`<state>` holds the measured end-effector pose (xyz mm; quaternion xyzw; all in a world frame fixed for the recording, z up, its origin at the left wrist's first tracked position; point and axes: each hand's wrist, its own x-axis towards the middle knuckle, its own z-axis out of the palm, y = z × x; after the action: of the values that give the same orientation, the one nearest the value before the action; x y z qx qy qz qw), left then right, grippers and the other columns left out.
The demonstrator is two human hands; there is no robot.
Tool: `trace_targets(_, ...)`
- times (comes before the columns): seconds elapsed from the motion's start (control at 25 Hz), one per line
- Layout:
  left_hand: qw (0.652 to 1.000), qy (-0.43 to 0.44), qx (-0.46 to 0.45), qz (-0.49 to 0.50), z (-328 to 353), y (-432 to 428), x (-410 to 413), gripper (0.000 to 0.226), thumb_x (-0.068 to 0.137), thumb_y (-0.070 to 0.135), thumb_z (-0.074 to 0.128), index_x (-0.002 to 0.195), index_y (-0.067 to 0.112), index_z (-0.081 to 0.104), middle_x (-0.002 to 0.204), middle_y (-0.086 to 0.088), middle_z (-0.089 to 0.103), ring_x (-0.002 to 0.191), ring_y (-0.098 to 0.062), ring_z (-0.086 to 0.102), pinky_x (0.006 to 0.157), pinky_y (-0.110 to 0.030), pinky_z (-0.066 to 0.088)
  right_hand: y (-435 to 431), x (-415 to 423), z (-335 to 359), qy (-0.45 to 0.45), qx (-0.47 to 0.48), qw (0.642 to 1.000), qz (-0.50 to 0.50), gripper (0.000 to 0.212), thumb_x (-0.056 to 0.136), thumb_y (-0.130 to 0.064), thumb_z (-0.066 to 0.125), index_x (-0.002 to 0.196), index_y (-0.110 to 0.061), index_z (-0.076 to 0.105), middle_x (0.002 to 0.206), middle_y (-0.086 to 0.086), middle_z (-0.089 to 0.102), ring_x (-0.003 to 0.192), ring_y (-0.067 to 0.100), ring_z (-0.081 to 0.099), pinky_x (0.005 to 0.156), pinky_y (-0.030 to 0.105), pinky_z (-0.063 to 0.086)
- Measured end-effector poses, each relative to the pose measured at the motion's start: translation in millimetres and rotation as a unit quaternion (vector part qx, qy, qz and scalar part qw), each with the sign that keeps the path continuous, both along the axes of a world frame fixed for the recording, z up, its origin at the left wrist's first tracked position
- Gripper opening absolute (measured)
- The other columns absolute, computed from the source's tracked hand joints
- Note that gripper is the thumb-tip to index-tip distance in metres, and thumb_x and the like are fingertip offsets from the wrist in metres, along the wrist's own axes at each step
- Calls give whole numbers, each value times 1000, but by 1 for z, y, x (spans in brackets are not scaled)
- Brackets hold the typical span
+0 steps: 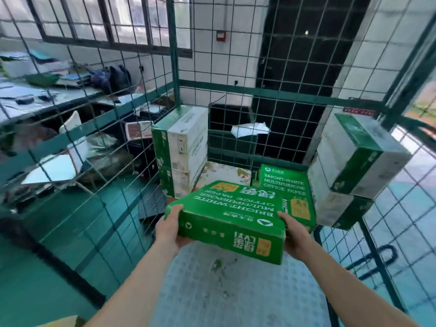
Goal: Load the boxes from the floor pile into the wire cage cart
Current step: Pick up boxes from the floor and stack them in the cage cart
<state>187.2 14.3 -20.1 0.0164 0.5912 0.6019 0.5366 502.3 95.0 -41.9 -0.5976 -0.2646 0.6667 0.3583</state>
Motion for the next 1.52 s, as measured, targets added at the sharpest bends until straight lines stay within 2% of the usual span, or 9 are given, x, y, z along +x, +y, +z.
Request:
trace_targets(0.16,1000,20,21,-10,4,58,2,66,77,34,82,133,13,53,114,-19,61,86,-36,67,57,-51,59,9,-19,26,-51,18,999,-2,21,97,-26,63,108,-8,61,93,16,75,86,33,71,83,52,60)
trace_targets(0.28,998,42,13,-45,4,95,11,78,62,45,88,130,20,59,126,-15,61,97,-37,67,63,-50,60,13,-14,26,-98,19,994,-38,23,97,-33,61,107,-13,59,95,12,70,88,28,68,75,43,59)
trace_targets(0.44,985,74,43,-147,5,121,33,34,85,27,77,110,9,60,99,-10,63,86,-23,64,64,-30,51,12,6,9,-114,20,985,-126,27,99,-41,59,115,-20,60,106,15,71,90,28,69,69,38,57)
trace_targets(0.64,958,90,5,-273,-39,166,72,86,55,56,89,125,12,64,115,-15,70,100,-33,69,87,-51,60,14,52,-14,-165,73,970,-165,23,102,-31,58,123,-23,60,98,14,74,73,27,71,56,34,55)
trace_targets(0.76,948,108,-17,-298,-54,176,101,41,85,34,78,112,10,59,106,-14,65,87,-26,64,65,-39,60,28,82,-37,-202,80,963,-157,25,102,-29,57,127,-25,61,101,12,74,82,31,74,67,41,61)
trace_targets(0.88,926,164,-53,-335,-79,193,128,36,92,22,72,121,11,55,103,-6,63,94,-27,61,91,-45,56,54,110,-53,-206,81,963,-154,19,103,-23,56,121,-27,61,103,9,75,86,28,74,67,38,60)
trace_targets(1.2,830,322,-42,-453,-130,281,194,119,66,41,93,159,28,20,154,-4,44,132,-30,51,104,-56,49,167,188,-106,-266,74,960,-49,42,103,-29,55,144,-29,46,124,-8,66,102,11,68,78,23,56)
trace_targets(1.4,832,335,-48,-439,-154,313,215,120,65,33,94,158,26,20,151,2,45,132,-26,50,107,-51,48,212,217,-143,-288,46,956,45,68,98,-49,56,157,-39,24,145,-6,54,117,13,59,102,39,51)
trace_targets(1.52,810,344,-48,-473,-161,329,218,124,68,30,93,160,33,9,138,15,40,125,-20,51,82,-28,58,221,225,-161,-309,75,941,112,96,85,-61,68,159,-46,9,150,-7,45,121,12,57,98,36,54)
